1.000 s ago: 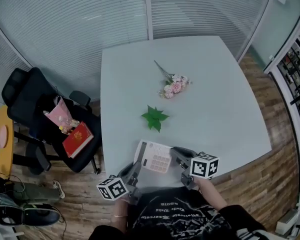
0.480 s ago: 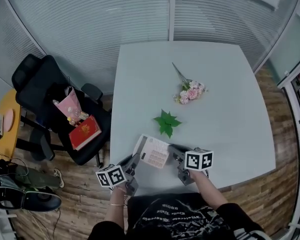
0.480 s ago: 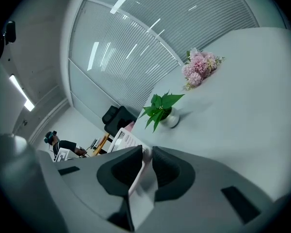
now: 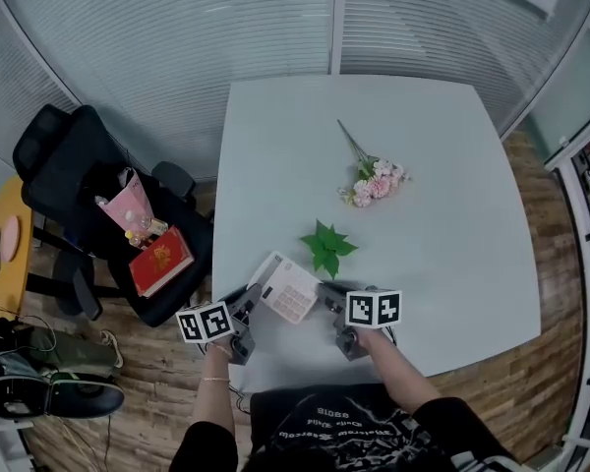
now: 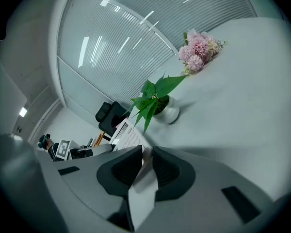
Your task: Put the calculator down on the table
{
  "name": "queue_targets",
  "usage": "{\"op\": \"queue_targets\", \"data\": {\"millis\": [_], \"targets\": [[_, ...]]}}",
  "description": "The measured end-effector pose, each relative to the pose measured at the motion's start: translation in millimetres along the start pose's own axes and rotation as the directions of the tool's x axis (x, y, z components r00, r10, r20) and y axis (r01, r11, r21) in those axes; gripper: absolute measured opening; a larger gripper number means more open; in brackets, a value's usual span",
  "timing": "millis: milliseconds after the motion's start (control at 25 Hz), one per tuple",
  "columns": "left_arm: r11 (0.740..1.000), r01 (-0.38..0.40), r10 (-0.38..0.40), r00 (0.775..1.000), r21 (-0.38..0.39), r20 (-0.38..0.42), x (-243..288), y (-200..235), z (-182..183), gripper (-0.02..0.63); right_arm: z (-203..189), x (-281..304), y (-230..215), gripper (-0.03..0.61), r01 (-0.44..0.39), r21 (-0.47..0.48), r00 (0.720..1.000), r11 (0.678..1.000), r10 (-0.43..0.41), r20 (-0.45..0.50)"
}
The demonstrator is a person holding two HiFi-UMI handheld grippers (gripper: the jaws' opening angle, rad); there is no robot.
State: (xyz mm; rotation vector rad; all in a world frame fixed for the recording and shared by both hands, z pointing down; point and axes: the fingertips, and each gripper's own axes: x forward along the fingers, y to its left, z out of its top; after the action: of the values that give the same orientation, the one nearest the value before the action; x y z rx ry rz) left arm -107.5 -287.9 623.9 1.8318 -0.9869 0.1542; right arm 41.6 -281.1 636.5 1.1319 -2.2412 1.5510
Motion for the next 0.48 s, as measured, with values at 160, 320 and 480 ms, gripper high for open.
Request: {"op": "queue_targets", "data": {"millis": [160, 320, 480], "targets": [[0.999, -0.012, 0.014, 0.999, 0.04, -0.047, 13.6, 7.8, 15.8, 0.074, 1.8, 10.3, -3.7, 0.075, 0.004, 0.041, 1.0, 0.999, -0.004, -0.008], [0.996, -0.029, 0.035, 0.996, 0.079, -0.078, 26.6, 15.0, 28.3, 0.078, 0.4, 18.2, -7.0, 0.075, 0.014, 0.056, 1.0, 0.998, -0.013, -0.017], [0.995, -0.036, 0.044, 0.995, 0.09, -0.094, 36.6, 21.8, 38.4, 0.085, 0.9, 23.8, -6.5, 0.074, 0.013, 0.05, 1.0, 0.999, -0.012, -0.029]]}}
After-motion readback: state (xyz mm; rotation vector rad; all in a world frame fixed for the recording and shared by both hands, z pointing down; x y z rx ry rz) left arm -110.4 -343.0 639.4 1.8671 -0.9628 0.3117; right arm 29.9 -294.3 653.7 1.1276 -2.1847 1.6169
